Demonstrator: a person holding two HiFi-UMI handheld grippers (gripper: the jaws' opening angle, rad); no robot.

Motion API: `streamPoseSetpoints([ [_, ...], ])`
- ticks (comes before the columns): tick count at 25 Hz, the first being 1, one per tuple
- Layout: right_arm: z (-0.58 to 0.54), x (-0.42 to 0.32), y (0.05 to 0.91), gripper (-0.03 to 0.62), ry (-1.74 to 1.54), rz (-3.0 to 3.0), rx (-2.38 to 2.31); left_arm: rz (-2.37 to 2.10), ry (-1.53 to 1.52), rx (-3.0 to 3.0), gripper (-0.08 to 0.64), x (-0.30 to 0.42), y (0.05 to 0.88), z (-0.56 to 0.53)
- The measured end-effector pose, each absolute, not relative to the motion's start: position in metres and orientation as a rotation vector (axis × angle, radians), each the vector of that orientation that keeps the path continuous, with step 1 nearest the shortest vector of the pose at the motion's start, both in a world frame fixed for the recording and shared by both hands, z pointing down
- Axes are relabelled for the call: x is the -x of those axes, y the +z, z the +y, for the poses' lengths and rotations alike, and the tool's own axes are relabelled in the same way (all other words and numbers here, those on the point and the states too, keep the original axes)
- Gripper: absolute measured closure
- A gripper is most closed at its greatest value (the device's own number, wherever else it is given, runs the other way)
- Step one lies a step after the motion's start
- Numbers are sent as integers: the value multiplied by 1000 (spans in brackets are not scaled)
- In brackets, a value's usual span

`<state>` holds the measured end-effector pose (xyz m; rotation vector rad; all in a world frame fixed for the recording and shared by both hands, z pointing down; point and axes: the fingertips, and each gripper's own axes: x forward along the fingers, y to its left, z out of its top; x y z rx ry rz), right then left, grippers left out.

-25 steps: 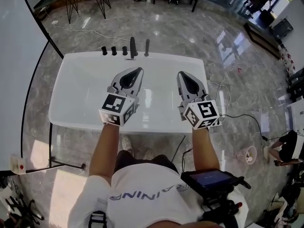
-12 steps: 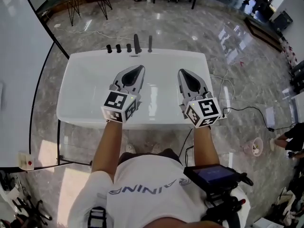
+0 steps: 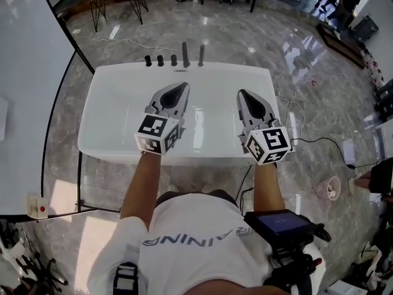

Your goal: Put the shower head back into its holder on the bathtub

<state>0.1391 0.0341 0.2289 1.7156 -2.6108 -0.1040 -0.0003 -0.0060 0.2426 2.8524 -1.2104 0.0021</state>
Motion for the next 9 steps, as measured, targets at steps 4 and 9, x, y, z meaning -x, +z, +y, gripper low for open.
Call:
streamPoseSetpoints([
  [4, 34, -132, 229, 580, -107, -2611, -1705, -1211, -3, -2860, 543, 6, 239, -5],
  [9, 28, -128, 228, 580, -125, -2605, -1690, -1215, -21, -2862, 545, 9, 234, -10],
])
